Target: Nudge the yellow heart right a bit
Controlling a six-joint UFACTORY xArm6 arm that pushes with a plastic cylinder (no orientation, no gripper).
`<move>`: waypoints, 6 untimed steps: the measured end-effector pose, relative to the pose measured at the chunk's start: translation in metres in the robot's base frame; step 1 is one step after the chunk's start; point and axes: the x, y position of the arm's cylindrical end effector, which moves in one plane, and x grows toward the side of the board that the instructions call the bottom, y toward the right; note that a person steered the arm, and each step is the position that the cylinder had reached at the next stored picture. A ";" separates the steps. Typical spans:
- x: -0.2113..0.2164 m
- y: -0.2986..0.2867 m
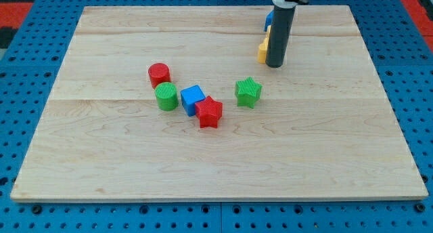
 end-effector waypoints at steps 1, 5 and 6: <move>0.002 -0.037; -0.025 -0.030; -0.025 -0.025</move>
